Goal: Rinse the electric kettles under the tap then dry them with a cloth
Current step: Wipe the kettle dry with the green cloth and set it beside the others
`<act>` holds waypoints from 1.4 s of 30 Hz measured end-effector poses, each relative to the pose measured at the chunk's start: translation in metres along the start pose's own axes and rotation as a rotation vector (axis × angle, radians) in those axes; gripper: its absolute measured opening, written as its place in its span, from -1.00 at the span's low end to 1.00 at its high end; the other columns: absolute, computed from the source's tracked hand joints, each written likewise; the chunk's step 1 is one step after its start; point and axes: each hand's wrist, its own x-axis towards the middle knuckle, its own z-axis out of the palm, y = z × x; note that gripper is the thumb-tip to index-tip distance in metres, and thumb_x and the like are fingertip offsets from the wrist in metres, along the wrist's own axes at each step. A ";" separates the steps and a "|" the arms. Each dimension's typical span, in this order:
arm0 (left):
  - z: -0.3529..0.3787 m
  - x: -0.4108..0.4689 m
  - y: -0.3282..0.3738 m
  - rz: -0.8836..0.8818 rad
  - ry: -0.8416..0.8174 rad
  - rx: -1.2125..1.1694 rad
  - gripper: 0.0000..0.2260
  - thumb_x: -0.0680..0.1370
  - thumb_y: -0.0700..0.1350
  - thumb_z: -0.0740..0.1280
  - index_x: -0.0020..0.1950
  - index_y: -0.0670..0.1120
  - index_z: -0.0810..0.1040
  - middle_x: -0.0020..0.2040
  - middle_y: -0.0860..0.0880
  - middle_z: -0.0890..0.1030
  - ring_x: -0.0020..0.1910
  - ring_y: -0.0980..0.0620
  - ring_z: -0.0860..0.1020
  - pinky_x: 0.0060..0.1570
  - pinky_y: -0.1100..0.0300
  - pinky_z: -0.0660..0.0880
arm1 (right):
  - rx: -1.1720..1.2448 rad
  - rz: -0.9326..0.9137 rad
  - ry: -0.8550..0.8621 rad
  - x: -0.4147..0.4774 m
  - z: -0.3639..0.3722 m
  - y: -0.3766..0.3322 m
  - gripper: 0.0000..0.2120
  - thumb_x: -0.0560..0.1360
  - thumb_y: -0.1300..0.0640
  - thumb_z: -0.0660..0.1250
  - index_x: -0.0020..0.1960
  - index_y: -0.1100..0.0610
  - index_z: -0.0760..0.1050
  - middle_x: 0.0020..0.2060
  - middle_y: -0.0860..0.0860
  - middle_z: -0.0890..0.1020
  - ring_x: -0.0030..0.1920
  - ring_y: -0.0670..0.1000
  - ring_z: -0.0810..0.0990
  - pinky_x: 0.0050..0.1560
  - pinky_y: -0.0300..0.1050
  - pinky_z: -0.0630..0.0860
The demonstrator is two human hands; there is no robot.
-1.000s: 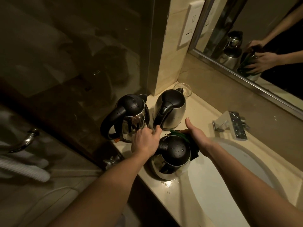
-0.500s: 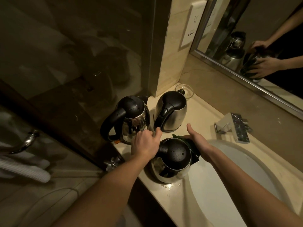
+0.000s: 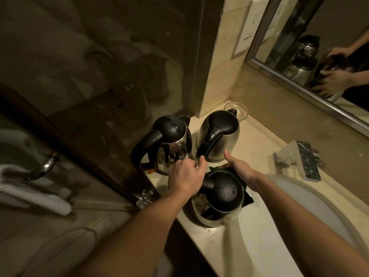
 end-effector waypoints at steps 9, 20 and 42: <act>0.003 0.003 -0.004 -0.009 -0.014 -0.007 -0.52 0.63 0.24 0.09 -0.32 -0.02 0.49 -0.31 -0.04 0.55 -0.24 -0.03 0.55 -0.23 0.04 0.45 | -0.054 -0.034 -0.057 -0.007 0.002 -0.008 -0.24 0.57 -0.39 -0.09 0.20 0.16 0.62 0.00 0.02 0.69 0.03 -0.04 0.64 0.17 -0.13 0.39; 0.002 0.002 -0.003 0.014 -0.005 0.012 -0.52 0.64 0.22 0.11 -0.36 -0.02 0.46 -0.34 -0.03 0.53 -0.26 -0.02 0.56 -0.24 0.04 0.43 | -0.106 -0.154 -0.126 -0.016 0.004 -0.035 -0.44 0.63 -0.28 -0.06 0.04 0.03 0.59 -0.09 -0.09 0.67 -0.07 -0.18 0.62 -0.13 -0.38 0.41; 0.001 0.003 -0.002 0.006 0.005 0.026 -0.49 0.65 0.22 0.09 -0.35 -0.05 0.49 -0.36 -0.02 0.55 -0.34 0.04 0.54 -0.35 0.14 0.34 | -0.102 -0.189 -0.184 -0.026 0.010 -0.042 -0.48 0.63 -0.26 0.00 0.01 0.04 0.61 -0.09 -0.07 0.69 -0.06 -0.16 0.66 -0.02 -0.33 0.52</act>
